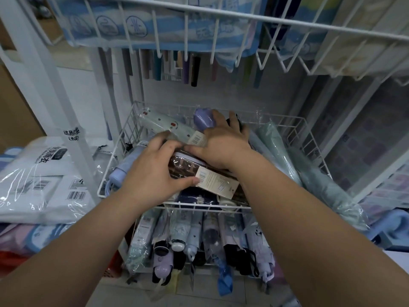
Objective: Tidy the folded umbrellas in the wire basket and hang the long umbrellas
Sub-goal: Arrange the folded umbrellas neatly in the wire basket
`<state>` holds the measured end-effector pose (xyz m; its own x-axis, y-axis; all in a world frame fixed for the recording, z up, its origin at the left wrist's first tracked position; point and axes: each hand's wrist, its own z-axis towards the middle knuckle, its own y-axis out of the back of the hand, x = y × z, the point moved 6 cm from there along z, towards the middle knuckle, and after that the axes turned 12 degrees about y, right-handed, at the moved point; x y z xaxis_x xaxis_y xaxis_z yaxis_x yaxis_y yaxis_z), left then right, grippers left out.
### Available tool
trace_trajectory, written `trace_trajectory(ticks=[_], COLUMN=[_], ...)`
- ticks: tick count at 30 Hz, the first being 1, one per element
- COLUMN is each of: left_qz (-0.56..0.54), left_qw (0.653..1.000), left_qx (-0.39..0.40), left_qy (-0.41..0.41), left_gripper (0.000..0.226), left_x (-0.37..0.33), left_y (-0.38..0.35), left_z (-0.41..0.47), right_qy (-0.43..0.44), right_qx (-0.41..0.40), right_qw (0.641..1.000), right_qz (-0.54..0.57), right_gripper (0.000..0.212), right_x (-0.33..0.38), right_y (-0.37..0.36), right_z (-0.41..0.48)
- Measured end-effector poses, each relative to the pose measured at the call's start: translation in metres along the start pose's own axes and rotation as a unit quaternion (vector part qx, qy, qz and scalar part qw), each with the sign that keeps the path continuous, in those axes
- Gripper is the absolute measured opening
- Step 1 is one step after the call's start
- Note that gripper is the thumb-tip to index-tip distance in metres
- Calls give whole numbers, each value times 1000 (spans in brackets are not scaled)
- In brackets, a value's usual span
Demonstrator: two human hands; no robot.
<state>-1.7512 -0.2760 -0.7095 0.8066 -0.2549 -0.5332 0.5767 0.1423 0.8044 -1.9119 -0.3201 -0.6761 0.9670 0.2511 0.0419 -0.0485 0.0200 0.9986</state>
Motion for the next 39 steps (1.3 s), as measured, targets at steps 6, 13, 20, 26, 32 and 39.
trace_trajectory(ticks=[6,13,20,26,32,39], left_qz=[-23,85,259,288,302,223], left_qw=[999,988,946,931,932,967], left_qx=[-36,-108,28,58,15,9], left_qy=[-22,-66,-193,-218,-198,-121], left_gripper=[84,81,72,54,57,58], left_x=[-4,-18,-64,-85,-79,-87], left_y=[0,6,-22,-26,-3,15], left_z=[-7,-9,-4,5,5,-2], right_qy=[59,10,-170,-195,-195,-183], right_qx=[-194,-274,-329,-282,-173,-363], right_qw=[977,960,927,939,965,900], right_qz=[-69,-57,59,41,15,159], right_gripper=[68,53,50,65,65,44], right_x=[10,-5,-100,-127,-119,-116], right_y=[5,23,18,-3,-6,17], right_z=[-16,-62,-110,-123,-113,-132])
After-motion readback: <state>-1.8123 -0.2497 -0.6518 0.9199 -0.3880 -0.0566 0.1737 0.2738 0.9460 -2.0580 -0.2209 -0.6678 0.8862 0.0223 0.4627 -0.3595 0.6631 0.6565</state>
